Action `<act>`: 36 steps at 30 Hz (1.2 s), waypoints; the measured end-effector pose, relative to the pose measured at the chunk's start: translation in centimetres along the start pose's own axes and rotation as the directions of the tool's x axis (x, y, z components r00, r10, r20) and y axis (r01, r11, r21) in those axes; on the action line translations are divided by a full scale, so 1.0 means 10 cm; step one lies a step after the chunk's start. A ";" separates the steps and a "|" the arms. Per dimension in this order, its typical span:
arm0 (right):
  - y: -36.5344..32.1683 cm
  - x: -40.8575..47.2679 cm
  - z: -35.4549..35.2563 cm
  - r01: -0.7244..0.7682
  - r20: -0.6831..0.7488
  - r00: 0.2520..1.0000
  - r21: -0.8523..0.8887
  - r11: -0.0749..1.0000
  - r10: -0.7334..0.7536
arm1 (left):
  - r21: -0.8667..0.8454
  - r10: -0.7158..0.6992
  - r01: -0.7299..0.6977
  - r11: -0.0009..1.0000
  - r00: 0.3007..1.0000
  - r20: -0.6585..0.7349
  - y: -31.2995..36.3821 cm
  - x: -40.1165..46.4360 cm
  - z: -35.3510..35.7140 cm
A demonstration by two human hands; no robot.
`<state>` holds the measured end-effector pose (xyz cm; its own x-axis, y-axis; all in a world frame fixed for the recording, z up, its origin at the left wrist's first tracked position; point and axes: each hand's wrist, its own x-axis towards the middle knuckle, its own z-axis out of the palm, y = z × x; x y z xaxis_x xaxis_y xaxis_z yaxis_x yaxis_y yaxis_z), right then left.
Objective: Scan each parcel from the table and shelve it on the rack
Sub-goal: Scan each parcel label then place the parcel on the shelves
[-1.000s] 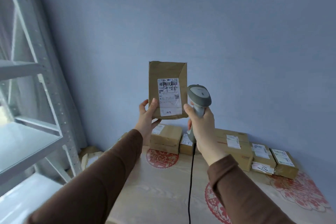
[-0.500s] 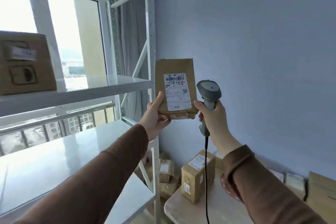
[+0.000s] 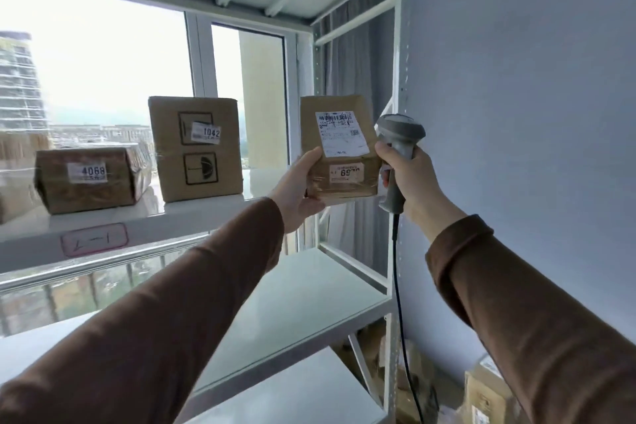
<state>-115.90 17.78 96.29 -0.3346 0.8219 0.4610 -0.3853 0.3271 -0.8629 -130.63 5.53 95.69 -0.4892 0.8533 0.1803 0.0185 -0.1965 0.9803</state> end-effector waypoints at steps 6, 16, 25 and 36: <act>0.22 0.53 0.55 -0.060 0.053 0.997 0.073 0.996 0.056 | 0.075 0.004 0.004 0.997 0.995 -0.104 0.12 0.56 -0.38; 0.80 1.51 1.02 -0.275 0.157 0.951 0.039 0.961 0.266 | 0.143 0.030 0.018 0.990 0.944 -0.327 -0.18 1.79 -0.89; 1.07 2.05 1.37 -0.414 0.328 0.861 0.009 0.910 0.389 | 0.133 0.006 0.067 0.989 0.877 -0.481 -0.21 2.19 -1.05; 1.20 2.15 1.58 -0.460 0.365 0.820 -0.038 0.887 0.441 | 0.325 -0.044 0.290 0.900 0.802 -0.596 -0.57 3.10 -1.80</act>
<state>-141.28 32.03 99.13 -0.7582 0.6479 0.0731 -0.1548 -0.0701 -0.9855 -161.63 24.39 94.21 -0.9129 0.4046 0.0540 0.1577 0.2277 0.9609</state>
